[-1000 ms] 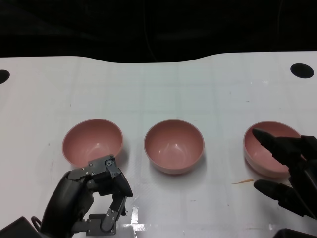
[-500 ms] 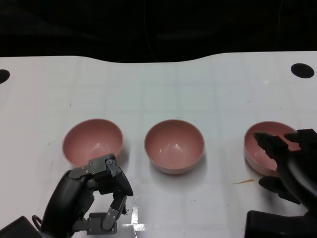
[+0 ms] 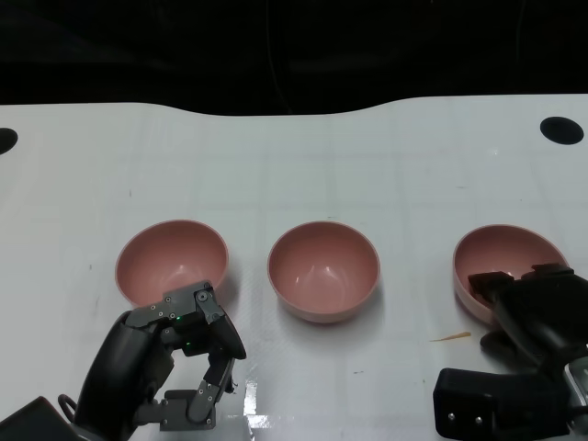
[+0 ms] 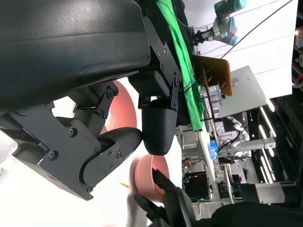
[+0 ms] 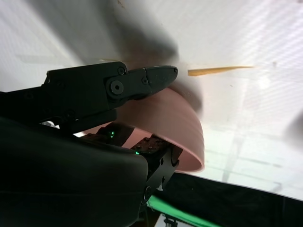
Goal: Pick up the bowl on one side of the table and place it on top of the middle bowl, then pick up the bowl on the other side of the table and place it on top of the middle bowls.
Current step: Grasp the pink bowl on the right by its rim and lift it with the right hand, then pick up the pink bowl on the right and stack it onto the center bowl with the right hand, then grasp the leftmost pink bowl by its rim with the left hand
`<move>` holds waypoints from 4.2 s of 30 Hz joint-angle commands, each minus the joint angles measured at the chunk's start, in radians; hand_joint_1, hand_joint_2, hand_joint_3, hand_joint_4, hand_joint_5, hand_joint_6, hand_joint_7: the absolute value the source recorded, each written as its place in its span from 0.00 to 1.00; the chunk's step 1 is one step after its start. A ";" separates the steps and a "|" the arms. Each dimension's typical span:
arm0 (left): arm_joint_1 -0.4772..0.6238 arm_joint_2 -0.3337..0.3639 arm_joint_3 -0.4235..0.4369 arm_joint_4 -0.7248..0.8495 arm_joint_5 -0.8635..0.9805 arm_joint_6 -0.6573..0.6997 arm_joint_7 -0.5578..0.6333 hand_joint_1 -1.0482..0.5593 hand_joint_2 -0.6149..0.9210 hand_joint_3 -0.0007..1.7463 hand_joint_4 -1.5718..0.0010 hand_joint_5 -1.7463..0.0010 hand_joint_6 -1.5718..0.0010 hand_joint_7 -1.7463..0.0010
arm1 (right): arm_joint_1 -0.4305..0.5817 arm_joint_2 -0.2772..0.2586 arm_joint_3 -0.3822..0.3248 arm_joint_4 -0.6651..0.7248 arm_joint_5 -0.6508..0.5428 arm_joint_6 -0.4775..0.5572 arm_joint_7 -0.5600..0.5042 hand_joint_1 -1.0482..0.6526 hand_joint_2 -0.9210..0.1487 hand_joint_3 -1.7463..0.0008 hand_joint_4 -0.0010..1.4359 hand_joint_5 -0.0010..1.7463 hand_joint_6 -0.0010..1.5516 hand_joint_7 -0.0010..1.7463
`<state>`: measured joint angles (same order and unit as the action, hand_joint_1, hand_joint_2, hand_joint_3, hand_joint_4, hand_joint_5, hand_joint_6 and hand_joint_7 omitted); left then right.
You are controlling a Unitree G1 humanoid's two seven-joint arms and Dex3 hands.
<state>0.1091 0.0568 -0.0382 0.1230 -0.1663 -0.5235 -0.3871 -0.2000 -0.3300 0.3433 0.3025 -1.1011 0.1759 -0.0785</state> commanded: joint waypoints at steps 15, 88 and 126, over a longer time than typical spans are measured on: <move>-0.002 0.014 0.007 0.020 0.003 -0.019 -0.001 0.51 0.67 0.71 0.46 0.03 0.51 0.15 | -0.097 -0.035 -0.006 0.097 0.177 -0.291 -0.470 0.48 0.35 0.42 0.68 1.00 0.47 0.98; -0.013 -0.012 -0.017 0.066 0.031 -0.073 0.019 0.52 0.67 0.74 0.47 0.02 0.50 0.16 | 0.033 0.037 0.018 -0.271 0.458 -0.544 -0.120 0.29 0.00 0.82 0.25 0.53 0.40 0.08; -0.009 0.109 0.072 -0.262 0.456 0.136 0.287 0.40 1.00 0.02 0.87 0.55 0.72 0.92 | 0.488 0.147 -0.224 -0.446 1.093 -0.569 0.137 0.59 0.46 0.19 0.59 0.99 0.52 0.77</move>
<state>0.1072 0.1363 0.0157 -0.1194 0.2594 -0.4003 -0.1223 0.2833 -0.1858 0.1352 -0.1375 -0.0188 -0.4067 0.0548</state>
